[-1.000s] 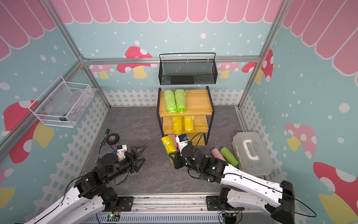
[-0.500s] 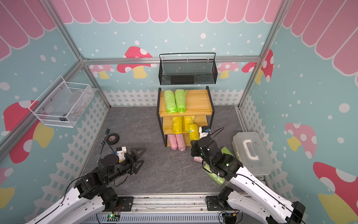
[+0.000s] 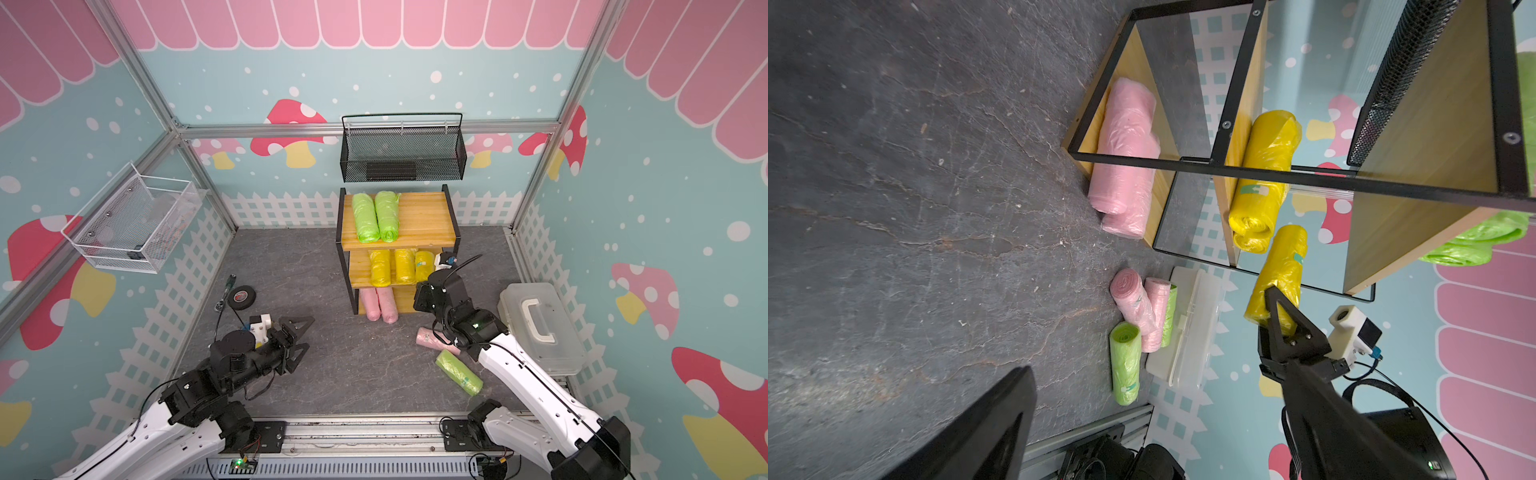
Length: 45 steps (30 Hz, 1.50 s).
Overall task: Sort the rolls of trash bags by color and place them on the shelf
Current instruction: Place the roll of trash bags on the shelf.
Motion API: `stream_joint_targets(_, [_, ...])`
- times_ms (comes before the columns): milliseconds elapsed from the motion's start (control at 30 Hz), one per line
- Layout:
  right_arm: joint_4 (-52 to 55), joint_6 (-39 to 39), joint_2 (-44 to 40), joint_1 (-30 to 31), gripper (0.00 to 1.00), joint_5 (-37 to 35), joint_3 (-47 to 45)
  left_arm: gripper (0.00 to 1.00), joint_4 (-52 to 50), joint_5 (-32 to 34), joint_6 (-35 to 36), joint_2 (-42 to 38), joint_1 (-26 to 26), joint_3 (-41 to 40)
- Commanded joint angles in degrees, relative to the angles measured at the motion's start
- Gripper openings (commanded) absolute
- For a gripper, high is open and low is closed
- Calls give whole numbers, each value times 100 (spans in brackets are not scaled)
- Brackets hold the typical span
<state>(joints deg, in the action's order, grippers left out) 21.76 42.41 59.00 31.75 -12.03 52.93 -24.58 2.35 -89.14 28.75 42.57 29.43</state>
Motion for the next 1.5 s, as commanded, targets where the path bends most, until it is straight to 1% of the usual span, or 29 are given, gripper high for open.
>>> stream_joint_targets(0, [-577, -173, 81, -184, 0, 205, 197, 95, -102, -3, 152, -28, 32, -138])
stream_joint_targets(200, [-841, -259, 410, -483, 0, 530, 237, 95, -101, 4, 152, 33, 32, -156])
stream_joint_targets(400, [-1015, -282, 709, -628, 1, 636, 205, 95, -101, 28, 160, 78, 32, -149])
stream_joint_targets(467, [-1038, -265, 798, -678, 6, 681, 193, 95, -107, 27, 165, 94, 32, -147])
stream_joint_targets(600, [-1072, -209, 867, -745, 27, 741, 151, 95, -108, 17, 169, 147, 32, -131])
stream_joint_targets(767, [-1061, -233, 810, -805, 44, 776, 151, 95, -105, 27, 169, 218, 32, -126])
stream_joint_targets(1167, [-653, -456, 497, -881, 70, 857, 219, 95, -100, -7, 178, 260, 32, -151])
stream_joint_targets(1233, [-541, -497, 429, -888, 72, 905, 231, 95, -111, -9, 178, 247, 32, -151])
stream_joint_targets(1367, [-319, -485, 272, -888, 73, 1056, 204, 95, -109, -16, 178, 236, 32, -166])
stream_joint_targets(1467, [-216, -443, 154, -890, 74, 1354, 118, 95, -109, -23, 169, 235, 32, -180])
